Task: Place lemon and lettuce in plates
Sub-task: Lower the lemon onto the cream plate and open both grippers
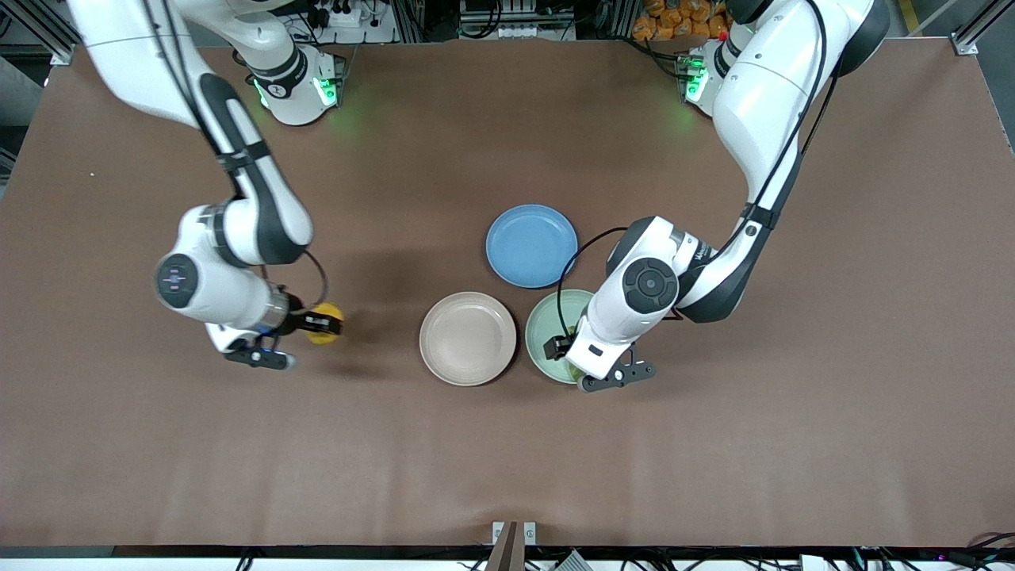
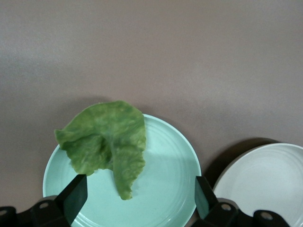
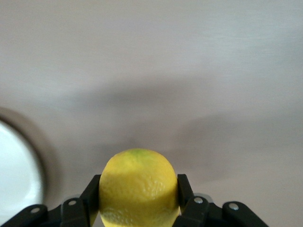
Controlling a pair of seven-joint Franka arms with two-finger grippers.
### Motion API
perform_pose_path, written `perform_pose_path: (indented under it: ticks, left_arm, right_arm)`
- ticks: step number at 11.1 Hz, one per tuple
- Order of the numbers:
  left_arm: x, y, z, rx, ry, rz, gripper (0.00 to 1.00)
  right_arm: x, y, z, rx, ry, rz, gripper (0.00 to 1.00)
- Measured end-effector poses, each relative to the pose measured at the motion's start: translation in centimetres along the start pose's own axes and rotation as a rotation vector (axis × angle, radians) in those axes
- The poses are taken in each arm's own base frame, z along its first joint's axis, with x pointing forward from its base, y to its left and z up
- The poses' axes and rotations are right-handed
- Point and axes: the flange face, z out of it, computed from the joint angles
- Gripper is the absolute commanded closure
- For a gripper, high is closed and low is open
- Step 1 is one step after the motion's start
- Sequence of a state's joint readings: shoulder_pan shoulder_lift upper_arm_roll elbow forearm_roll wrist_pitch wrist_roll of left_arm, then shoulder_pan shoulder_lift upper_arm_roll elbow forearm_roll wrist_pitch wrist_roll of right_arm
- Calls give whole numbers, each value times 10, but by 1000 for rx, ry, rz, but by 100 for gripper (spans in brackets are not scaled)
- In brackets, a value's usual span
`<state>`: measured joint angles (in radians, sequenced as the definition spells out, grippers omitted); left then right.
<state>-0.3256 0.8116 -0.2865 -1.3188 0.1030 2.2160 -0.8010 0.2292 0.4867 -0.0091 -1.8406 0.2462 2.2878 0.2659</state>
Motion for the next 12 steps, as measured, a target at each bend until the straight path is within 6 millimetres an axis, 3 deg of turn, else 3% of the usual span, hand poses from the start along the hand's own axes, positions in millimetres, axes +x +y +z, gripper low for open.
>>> perform_pose_path:
  ticks: [4,6,7,8,10,12]
  left_arm:
    - [17,-17,-10,46,41,-3,0]
    - [28,-30,-16,85,72,2,0]
    - [35,-38,-18,101,83,-5,0]
    - [42,-48,-19,124,84,-2,0]
    - [56,-72,-20,169,78,35,0]
    - [74,-98,-24,201,82,85,0]
  right_arm:
    - [-6,-120,16,37,46,221,100]
    - [-12,-156,14,62,62,298,100]
    - [-19,-169,13,64,59,310,58]
    - [-29,-182,15,61,52,315,1]
    - [-40,-194,24,46,47,296,0]
    - [-39,-191,31,-10,83,244,0]
